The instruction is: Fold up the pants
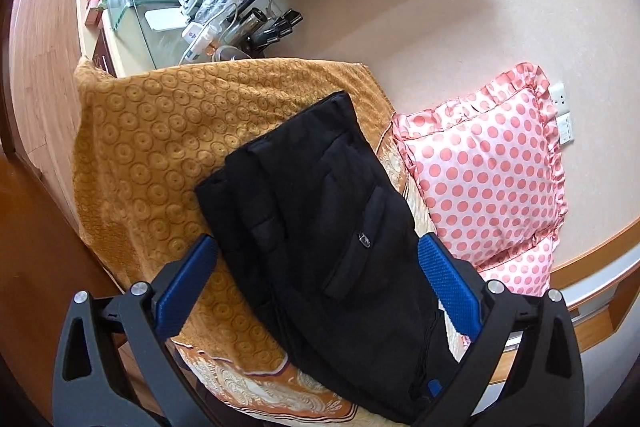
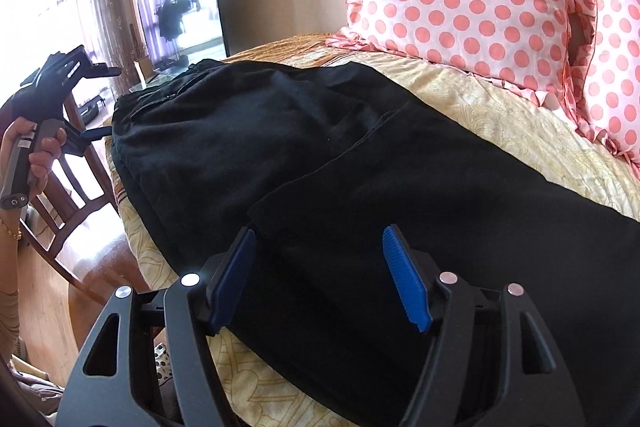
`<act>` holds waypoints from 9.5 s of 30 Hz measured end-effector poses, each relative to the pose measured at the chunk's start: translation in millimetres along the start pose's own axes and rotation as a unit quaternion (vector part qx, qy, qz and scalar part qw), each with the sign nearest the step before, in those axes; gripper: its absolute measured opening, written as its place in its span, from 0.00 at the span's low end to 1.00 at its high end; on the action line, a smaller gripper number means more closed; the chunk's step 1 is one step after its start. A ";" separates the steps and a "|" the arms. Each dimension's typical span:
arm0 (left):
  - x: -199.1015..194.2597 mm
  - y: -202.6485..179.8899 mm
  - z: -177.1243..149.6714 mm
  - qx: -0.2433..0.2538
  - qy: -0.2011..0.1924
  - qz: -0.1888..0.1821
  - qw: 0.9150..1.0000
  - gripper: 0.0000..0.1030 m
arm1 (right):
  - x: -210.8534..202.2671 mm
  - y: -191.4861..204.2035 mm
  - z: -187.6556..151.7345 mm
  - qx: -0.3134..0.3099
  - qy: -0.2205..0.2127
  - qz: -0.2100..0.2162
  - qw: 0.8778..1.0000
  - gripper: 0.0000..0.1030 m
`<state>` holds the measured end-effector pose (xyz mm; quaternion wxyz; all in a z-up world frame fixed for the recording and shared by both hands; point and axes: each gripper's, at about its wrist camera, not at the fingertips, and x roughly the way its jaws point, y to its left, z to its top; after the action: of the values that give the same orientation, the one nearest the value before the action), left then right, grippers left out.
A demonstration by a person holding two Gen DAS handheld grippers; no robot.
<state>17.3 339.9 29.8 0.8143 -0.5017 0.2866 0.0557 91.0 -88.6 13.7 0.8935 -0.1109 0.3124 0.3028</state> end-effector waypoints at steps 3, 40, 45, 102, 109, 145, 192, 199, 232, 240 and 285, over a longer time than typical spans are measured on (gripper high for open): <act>2.8 -1.6 2.0 -0.006 -0.003 0.003 1.000 0.97 | 0.8 -0.2 -2.2 0.002 0.000 0.002 1.000 0.66; 24.7 -255.0 -140.2 0.337 0.012 -0.154 0.929 0.14 | -103.3 -83.7 -60.7 0.128 -0.098 -0.045 0.986 0.74; 63.9 -304.7 -193.5 0.368 0.081 -0.195 0.905 0.14 | -144.9 -117.3 -91.3 0.185 -0.124 -0.089 0.971 0.74; 144.2 -217.5 -328.8 0.550 0.104 -0.017 0.828 0.98 | -87.5 -151.3 -88.7 0.127 -0.071 -0.189 0.971 0.74; 143.7 -240.4 -302.0 0.521 0.094 -0.024 0.848 0.98 | -97.7 -159.9 -59.7 0.133 -0.088 -0.179 0.971 0.74; 129.6 -207.0 -308.6 0.560 0.094 -0.003 0.823 0.98 | -138.3 -246.3 -67.9 0.277 -0.094 -0.067 0.954 0.91; 220.3 -197.8 -155.2 0.277 0.277 -0.103 0.914 0.89 | -74.1 -254.9 -48.4 0.149 -0.027 -0.102 0.983 0.20; 229.4 -196.8 -159.6 0.254 0.317 -0.124 0.905 0.81 | -72.9 -259.0 -49.5 0.159 -0.023 -0.093 0.983 0.20; 247.5 -262.2 -127.9 0.305 0.202 -0.129 0.922 0.07 | -52.6 -309.7 7.9 0.232 -0.111 -0.036 0.966 0.15; 278.9 -236.6 -121.5 0.283 0.189 -0.057 0.939 0.31 | -28.7 -326.3 -2.1 0.269 -0.034 -0.088 0.959 0.29; 87.4 -159.6 -292.6 0.478 0.002 0.023 0.878 0.94 | -92.3 -95.8 -112.2 0.184 -0.071 -0.203 0.959 0.84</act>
<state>29.9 -4.1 12.2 0.9529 -0.0444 0.2914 -0.0711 37.1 -251.5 -15.2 0.9612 0.0159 0.2690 0.0591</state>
